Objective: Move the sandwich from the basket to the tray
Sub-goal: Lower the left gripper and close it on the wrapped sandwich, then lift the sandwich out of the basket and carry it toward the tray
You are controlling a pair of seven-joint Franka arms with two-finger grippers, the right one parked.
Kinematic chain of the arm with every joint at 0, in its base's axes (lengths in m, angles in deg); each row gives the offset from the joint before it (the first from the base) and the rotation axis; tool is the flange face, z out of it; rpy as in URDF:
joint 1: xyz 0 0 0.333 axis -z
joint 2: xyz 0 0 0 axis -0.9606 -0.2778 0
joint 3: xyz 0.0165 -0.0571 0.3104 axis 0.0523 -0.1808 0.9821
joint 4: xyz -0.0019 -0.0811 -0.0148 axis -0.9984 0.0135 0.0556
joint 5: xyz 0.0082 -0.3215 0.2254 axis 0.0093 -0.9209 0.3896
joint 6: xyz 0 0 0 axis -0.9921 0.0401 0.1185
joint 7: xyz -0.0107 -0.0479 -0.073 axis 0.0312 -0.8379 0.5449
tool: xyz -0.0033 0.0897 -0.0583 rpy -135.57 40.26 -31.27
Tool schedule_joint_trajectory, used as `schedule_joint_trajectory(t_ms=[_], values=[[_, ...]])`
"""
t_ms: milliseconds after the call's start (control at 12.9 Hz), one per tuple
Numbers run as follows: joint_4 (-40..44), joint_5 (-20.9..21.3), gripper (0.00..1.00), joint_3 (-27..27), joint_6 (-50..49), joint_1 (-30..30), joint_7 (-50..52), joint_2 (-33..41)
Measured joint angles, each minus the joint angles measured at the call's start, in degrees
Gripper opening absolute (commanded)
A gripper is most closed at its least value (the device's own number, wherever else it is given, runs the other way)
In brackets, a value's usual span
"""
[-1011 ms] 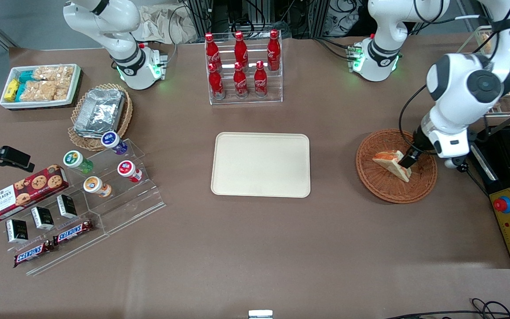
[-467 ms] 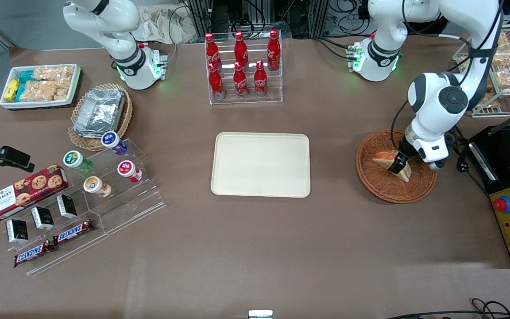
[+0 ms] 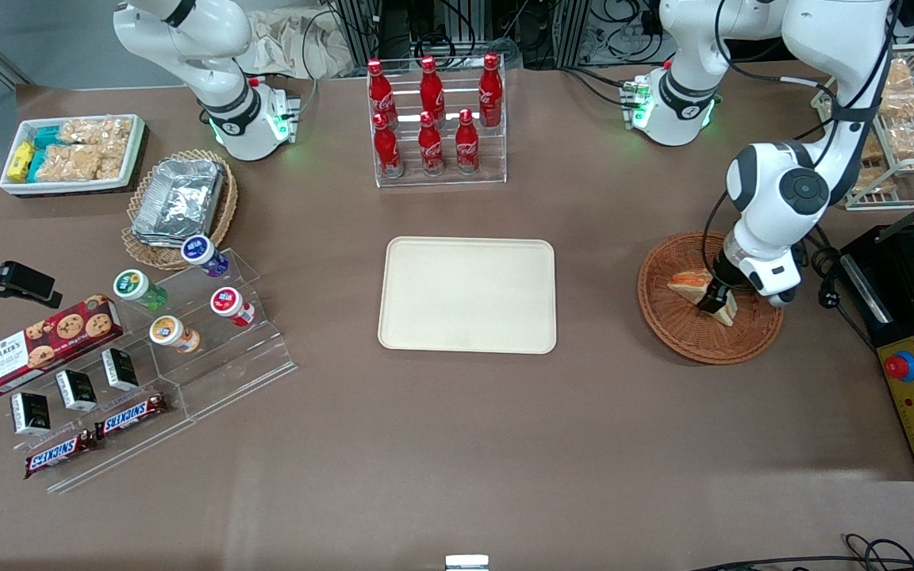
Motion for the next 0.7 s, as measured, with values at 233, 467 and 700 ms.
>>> schedule_joint_trajectory(t_ms=[233,467,700], values=[[0.1,0.0,0.00,0.0,0.0,0.3,0.5,0.0],[2.4,0.2,0.00,-0.3,-3.6,0.5,0.4,1.0],[15.9,0.2,0.00,-1.6,-25.7,0.6,-2.4,4.0]])
